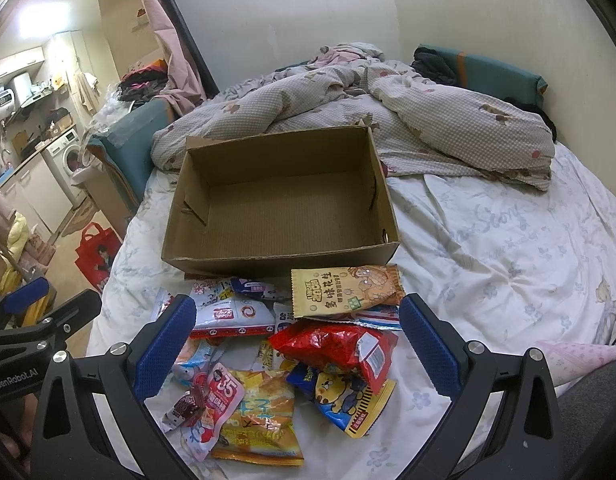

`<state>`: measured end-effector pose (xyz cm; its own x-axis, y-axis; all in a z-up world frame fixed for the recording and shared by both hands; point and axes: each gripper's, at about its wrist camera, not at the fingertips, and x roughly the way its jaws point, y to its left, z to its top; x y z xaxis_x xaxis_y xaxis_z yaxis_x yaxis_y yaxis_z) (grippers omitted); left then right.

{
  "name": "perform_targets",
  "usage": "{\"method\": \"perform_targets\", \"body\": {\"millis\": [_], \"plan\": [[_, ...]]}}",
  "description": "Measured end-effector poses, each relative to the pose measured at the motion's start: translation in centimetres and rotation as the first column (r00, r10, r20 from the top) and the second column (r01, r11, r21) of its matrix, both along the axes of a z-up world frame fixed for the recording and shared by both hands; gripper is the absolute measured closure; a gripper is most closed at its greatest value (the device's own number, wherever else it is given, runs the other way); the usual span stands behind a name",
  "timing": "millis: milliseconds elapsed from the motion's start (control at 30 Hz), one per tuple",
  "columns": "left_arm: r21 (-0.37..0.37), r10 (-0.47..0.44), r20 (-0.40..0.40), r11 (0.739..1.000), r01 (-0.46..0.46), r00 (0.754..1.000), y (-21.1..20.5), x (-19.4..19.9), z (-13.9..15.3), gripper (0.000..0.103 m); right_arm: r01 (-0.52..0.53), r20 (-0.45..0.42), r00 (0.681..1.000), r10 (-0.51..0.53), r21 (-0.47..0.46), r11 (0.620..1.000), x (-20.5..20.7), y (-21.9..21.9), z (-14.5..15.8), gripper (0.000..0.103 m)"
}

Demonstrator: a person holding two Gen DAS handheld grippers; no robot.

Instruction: Organize snacks

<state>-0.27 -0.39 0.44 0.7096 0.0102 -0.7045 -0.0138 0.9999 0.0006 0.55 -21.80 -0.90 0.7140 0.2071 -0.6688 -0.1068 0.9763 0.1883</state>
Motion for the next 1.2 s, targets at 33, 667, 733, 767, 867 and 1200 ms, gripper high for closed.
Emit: {"method": "perform_targets", "body": {"millis": [33,667,733,767,867,1200], "plan": [[0.000,0.000,0.000,1.000,0.000,1.000,0.00,0.00,0.01,0.000,0.000,-0.001,1.000,0.000,0.000,1.000,-0.02,0.03,-0.01,0.000],[0.001,-0.001,0.004,1.000,0.001,1.000,-0.01,-0.04,0.11,0.000,-0.006,-0.003,1.000,0.006,-0.002,1.000,0.00,0.33,0.03,0.000],[0.001,-0.001,0.003,1.000,0.001,1.000,-0.03,-0.01,0.11,0.000,-0.007,0.000,1.000,0.007,-0.004,1.000,0.02,0.38,0.08,0.000],[0.000,-0.001,0.002,1.000,0.001,1.000,-0.02,-0.03,0.10,0.000,-0.009,0.000,1.000,0.009,-0.005,1.000,0.07,0.39,0.10,0.000],[0.001,-0.001,0.001,1.000,0.001,1.000,-0.10,0.01,0.13,0.000,-0.009,0.000,1.000,0.009,-0.005,1.000,0.05,0.41,0.10,0.000],[-0.002,-0.005,0.008,1.000,0.005,1.000,-0.20,-0.04,0.36,0.000,-0.007,0.002,1.000,0.007,-0.007,1.000,0.03,0.38,0.18,0.000]]}}
